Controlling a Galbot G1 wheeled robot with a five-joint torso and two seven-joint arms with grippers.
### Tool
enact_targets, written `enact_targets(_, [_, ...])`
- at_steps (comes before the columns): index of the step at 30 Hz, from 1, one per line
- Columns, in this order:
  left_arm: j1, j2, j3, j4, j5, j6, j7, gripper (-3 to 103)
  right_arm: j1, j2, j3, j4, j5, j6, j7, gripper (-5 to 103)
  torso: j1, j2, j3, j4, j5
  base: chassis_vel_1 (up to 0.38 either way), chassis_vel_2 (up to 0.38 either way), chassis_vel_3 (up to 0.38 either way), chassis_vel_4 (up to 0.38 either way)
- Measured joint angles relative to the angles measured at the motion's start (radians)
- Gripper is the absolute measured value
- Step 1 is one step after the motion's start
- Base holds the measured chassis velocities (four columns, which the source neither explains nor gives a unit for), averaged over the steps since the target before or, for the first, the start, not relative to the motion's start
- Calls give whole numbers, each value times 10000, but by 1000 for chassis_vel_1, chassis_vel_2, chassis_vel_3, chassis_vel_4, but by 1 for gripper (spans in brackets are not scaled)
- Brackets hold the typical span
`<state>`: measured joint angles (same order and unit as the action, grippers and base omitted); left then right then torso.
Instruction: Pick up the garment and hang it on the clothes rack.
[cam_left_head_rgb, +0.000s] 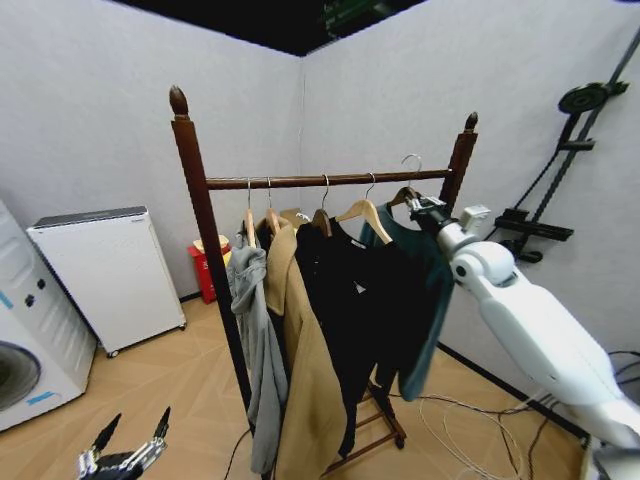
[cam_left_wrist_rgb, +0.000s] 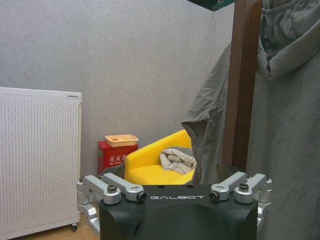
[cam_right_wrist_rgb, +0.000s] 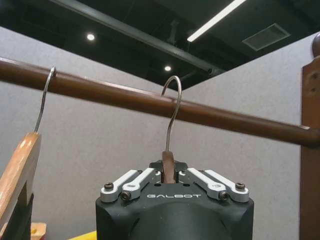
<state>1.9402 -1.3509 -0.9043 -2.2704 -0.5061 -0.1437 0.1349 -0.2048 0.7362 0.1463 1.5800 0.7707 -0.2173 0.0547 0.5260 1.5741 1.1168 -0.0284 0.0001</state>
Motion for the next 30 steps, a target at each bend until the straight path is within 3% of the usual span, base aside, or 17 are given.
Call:
enact_targets(3, [0,0,0,0,0,0,0,100,-169,-12,78,69,24,-147,-165,7,0,0,-1,0,-3,0,0,0,0])
enact_targets(5, [0,0,0,0,0,0,0,100,-632,-55,497,398,78,-246,-225,16,1,0,-1,2,-3,0,0,0,0])
enact_targets(7, [0,0,0,0,0,0,0,100,-902,-100,709,573,84,-248,-233,16,-1,0,-3,2,-7,0,0,0,0])
enact_targets(8, [0,0,0,0,0,0,0,100,-1016,-118,798,646,85,-247,-237,22,-1,1,-3,2,-6,0,0,0,0])
enact_targets(13, [0,1,0,0,0,0,0,100,-3727,-422,2989,2483,-3,43,-164,44,-3,2,-4,-2,-1,0,0,0,0])
enact_targets(14, [0,1,0,0,0,0,0,100,-3727,-422,2989,2483,-3,43,-164,44,-3,2,-4,-2,-1,0,0,0,0])
enact_targets(15, [0,1,0,0,0,0,0,100,-4802,-373,3812,3088,-92,82,-41,50,-3,2,-4,-3,-2,0,0,0,0])
enact_targets(17, [0,0,0,0,0,0,-1,100,-6990,151,5184,4289,-389,147,472,61,-3,3,-3,-2,6,0,0,0,0])
enact_targets(18, [0,0,0,0,0,0,-1,100,-6990,151,5184,4289,-389,147,472,61,-3,3,-3,-2,6,0,0,0,0])
enact_targets(20, [0,0,0,0,0,0,0,100,-9468,1026,6617,5737,-432,270,1060,71,-3,3,-4,-1,-3,0,0,0,0])
enact_targets(21, [0,0,0,0,0,0,0,100,-9468,1026,6617,5737,-432,270,1060,71,-3,3,-4,-1,-3,0,0,0,0])
enact_targets(22, [0,0,0,0,-1,0,-1,100,-10533,1387,7032,6135,-704,381,1021,71,-4,3,-5,-5,-3,0,0,0,0])
enact_targets(24, [0,0,0,0,0,0,0,100,-12172,2096,7497,6449,-1609,914,617,88,-4,3,-5,-6,-2,0,0,0,0])
enact_targets(26, [0,0,0,0,0,0,0,100,-12599,2330,7551,6495,-1854,1130,518,88,-5,4,-5,-4,-3,0,0,0,0])
enact_targets(28, [0,0,0,0,0,0,-3,100,-13529,3025,7539,6636,-2355,1633,410,97,-4,3,-4,-2,-2,0,0,0,0])
enact_targets(29, [0,0,0,0,0,0,-3,100,-13529,3025,7539,6636,-2355,1633,410,97,-4,3,-4,-2,-2,0,0,0,0])
enact_targets(30, [1,0,1,1,0,1,0,100,-14187,3684,7411,6784,-2740,1963,356,99,-4,3,-3,0,-5,0,0,0,0])
